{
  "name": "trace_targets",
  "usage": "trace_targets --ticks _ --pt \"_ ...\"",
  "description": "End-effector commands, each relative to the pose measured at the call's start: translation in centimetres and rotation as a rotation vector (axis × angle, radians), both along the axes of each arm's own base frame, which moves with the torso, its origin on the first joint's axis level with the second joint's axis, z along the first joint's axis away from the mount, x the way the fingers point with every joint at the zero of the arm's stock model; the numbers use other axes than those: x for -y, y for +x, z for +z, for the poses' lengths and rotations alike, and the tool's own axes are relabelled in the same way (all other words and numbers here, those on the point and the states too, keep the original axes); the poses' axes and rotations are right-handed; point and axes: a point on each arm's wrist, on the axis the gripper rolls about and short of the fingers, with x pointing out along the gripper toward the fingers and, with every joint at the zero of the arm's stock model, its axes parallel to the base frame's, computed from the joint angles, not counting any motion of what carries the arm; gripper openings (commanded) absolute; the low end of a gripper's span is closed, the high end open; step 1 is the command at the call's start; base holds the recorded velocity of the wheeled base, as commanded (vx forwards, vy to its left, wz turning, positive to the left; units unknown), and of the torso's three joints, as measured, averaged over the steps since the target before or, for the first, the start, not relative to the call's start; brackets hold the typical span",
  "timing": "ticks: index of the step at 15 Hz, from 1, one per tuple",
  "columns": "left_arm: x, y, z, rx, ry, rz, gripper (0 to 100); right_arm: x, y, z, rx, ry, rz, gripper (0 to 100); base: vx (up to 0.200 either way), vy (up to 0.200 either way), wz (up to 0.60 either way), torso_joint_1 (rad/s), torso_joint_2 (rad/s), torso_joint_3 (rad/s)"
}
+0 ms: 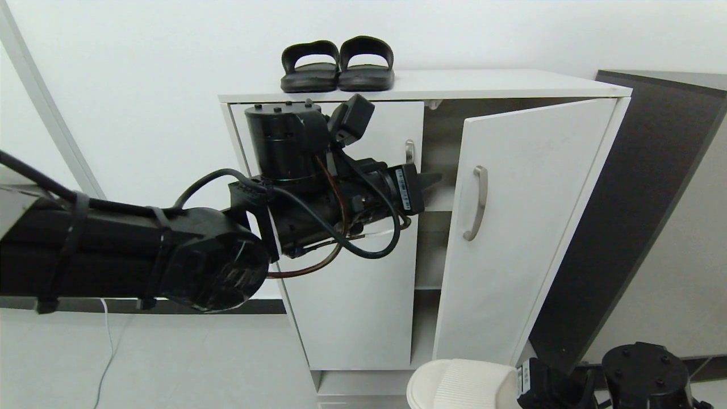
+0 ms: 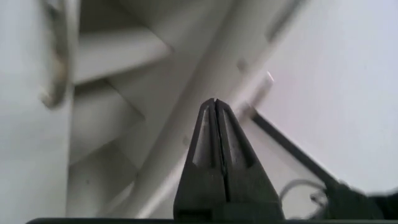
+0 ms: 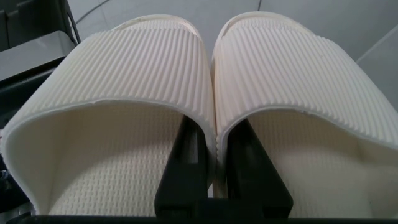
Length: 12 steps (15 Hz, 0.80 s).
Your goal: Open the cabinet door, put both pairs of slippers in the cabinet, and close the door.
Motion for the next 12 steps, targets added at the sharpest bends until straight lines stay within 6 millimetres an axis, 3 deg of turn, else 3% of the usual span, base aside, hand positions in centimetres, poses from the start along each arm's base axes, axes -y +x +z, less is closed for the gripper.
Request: trace_targets --ticks 1,8,12 --pt "1.1 2.9 -1.6 -0.003 -0.01 0.025 0 0.0 0.1 -0.3 -0.01 -0.01 0.0 0 0.0 0.0 0.0 0.0 0.0 0.0" --pt "2.0 4.6 -3.0 -0.035 -0.013 0.024 0 0.0 -0.3 -0.6 -0.023 -0.024 0.01 0 0.0 0.0 0.0 0.0 0.0 0.0" --pt "2.0 4.4 -3.0 -0.066 -0.035 0.023 0 -0.1 -0.6 -0.7 -0.027 -0.027 0.023 0 -0.2 0.0 0.0 0.005 0.01 0.002"
